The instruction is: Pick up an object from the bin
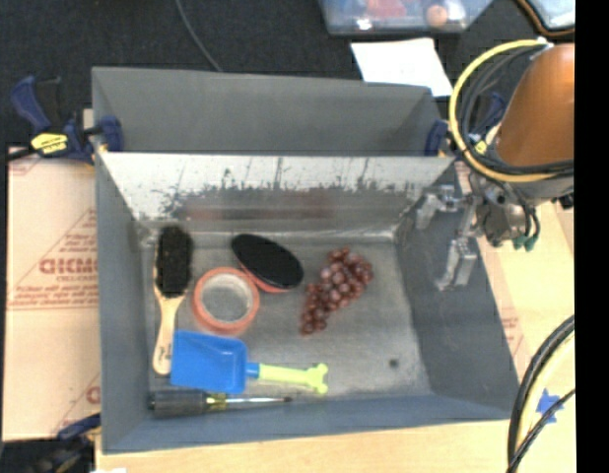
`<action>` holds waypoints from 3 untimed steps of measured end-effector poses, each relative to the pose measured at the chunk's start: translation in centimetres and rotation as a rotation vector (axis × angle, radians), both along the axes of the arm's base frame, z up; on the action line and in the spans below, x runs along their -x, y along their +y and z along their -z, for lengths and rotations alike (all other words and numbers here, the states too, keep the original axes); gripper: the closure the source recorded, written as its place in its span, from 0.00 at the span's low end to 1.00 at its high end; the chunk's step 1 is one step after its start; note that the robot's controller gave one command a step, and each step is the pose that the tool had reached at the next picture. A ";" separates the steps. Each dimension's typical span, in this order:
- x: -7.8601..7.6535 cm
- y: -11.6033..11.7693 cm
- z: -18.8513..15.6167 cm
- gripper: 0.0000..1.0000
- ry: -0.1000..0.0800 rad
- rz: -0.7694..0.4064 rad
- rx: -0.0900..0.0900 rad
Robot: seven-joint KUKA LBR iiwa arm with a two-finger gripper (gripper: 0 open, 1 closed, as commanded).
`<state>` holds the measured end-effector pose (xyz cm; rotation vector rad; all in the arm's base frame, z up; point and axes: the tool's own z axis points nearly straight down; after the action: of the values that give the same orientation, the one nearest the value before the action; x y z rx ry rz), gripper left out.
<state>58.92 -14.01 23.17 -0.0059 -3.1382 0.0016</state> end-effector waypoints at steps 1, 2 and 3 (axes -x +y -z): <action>-0.2 0.1 -0.5 0.00 -0.008 -0.005 0.001; -2.3 6.8 15.9 0.00 -0.013 -0.265 0.004; -1.9 7.1 6.9 0.00 -0.019 -0.712 0.009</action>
Offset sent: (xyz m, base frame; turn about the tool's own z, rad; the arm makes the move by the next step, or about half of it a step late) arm 0.0215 0.0700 -0.1617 -0.2708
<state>60.86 -6.95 16.23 1.0955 -2.9609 0.0176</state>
